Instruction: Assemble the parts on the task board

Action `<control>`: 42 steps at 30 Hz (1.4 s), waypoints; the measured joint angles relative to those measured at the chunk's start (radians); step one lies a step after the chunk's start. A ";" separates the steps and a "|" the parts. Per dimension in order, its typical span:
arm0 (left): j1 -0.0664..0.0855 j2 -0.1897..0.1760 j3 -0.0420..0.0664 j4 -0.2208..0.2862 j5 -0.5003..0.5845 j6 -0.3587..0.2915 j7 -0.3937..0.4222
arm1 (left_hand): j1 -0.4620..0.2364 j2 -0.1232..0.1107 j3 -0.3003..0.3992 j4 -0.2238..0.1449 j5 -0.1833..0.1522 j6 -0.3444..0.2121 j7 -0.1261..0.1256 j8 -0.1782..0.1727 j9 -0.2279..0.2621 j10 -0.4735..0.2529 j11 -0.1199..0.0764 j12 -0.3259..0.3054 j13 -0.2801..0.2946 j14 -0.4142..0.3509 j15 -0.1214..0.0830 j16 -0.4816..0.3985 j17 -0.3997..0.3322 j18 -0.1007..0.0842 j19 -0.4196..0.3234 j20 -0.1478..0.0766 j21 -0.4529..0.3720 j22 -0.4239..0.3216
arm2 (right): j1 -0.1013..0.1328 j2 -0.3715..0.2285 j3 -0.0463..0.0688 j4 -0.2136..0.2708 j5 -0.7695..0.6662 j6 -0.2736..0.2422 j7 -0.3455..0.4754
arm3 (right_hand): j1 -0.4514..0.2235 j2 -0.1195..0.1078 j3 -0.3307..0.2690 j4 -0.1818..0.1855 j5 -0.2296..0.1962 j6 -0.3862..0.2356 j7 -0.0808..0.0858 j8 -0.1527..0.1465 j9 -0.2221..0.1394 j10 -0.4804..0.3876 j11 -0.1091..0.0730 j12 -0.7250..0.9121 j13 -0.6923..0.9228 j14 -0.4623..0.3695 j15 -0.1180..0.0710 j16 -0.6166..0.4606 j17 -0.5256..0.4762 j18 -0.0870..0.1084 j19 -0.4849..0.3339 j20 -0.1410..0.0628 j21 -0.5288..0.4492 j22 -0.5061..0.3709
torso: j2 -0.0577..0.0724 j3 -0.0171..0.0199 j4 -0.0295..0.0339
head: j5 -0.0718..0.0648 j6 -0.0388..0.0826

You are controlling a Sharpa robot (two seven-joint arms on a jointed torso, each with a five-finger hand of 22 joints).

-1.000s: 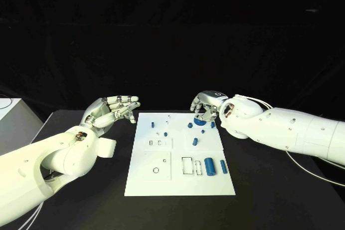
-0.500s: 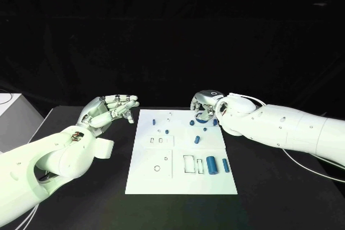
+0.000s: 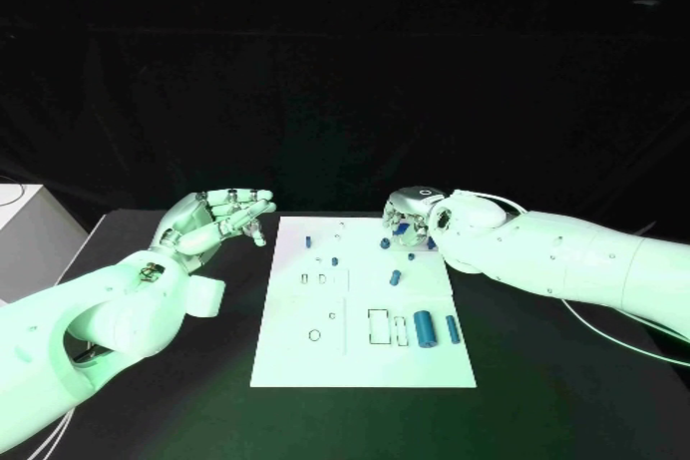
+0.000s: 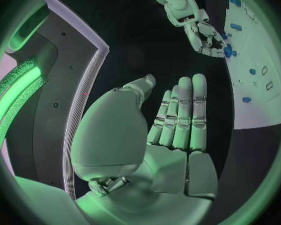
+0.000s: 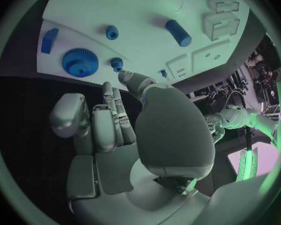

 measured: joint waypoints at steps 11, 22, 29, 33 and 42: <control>0.000 -0.001 0.000 0.000 -0.001 -0.001 -0.001 | 0.000 0.000 -0.003 -0.003 0.000 0.000 0.000 0.000 0.000 0.000 0.000 0.000 0.000 0.000 0.000 0.000 0.000 0.000 0.000 0.000 0.001 0.000 | -0.018 0.018 0.000 -0.022 0.000 0.004 0.000 | 0.000 0.000 0.000 0.000 0.010 0.000 0.000 0.000 0.005 0.000 0.000 0.000 0.003 0.000 0.000 0.006 0.004 0.000 0.004 0.003 0.019 0.025 | 0.005 -0.0004 0.0026 | 0.000 0.000; 0.000 -0.003 0.001 0.001 -0.002 -0.001 -0.003 | 0.000 0.000 -0.003 -0.003 0.000 0.000 0.000 0.000 0.001 0.000 0.000 0.000 0.000 0.000 0.000 0.004 0.001 0.000 0.000 0.000 0.005 0.001 | -0.022 0.034 0.000 -0.046 0.000 -0.006 0.002 | 0.000 0.000 0.007 0.007 0.027 0.000 0.000 0.000 0.010 0.000 0.000 0.000 0.006 0.000 0.000 0.016 0.010 0.001 0.011 0.004 0.035 0.044 | 0.009 -0.0025 0.0029 | 0.003 0.001; 0.000 -0.005 0.001 0.002 -0.002 -0.002 -0.003 | 0.000 0.000 -0.003 -0.003 0.000 0.000 0.000 0.000 0.001 0.000 0.000 0.000 0.000 0.000 0.000 0.004 0.001 0.000 -0.004 0.004 0.005 0.001 | -0.024 0.036 0.000 -0.058 -0.003 -0.017 0.002 | 0.005 0.005 0.011 0.011 0.037 0.004 0.004 0.000 0.014 0.000 0.000 0.000 0.008 0.000 0.000 0.021 0.013 -0.013 0.011 0.004 0.040 0.053 | 0.011 -0.0035 0.0040 | 0.005 -0.003; 0.000 -0.006 0.001 0.002 -0.002 -0.002 -0.004 | 0.000 0.000 -0.003 -0.003 0.000 0.000 0.000 0.000 0.001 0.000 0.000 0.000 0.000 0.000 0.000 0.004 0.001 0.000 -0.004 0.004 0.005 0.001 | -0.025 0.039 0.000 -0.060 -0.004 -0.018 0.001 | 0.005 0.005 0.011 0.011 0.037 0.004 0.004 0.004 0.014 0.000 0.000 0.000 0.009 0.000 0.000 0.021 0.014 -0.013 0.011 0.004 0.045 0.056 | 0.012 -0.0036 0.0040 | 0.005 -0.003; 0.000 -0.007 0.001 0.003 -0.002 -0.003 -0.006 | 0.000 0.000 -0.003 -0.003 0.000 0.000 0.000 0.000 0.001 0.000 0.000 0.000 0.000 0.000 0.000 0.004 0.001 0.000 -0.003 0.004 0.005 0.001 | -0.032 0.050 0.000 -0.069 -0.002 -0.018 0.002 | 0.001 0.010 0.013 0.012 0.037 0.004 0.004 0.004 0.015 0.000 0.000 0.000 0.009 0.002 0.003 0.021 0.014 -0.013 0.011 0.004 0.046 0.057 | 0.014 -0.0040 0.0035 | 0.007 -0.007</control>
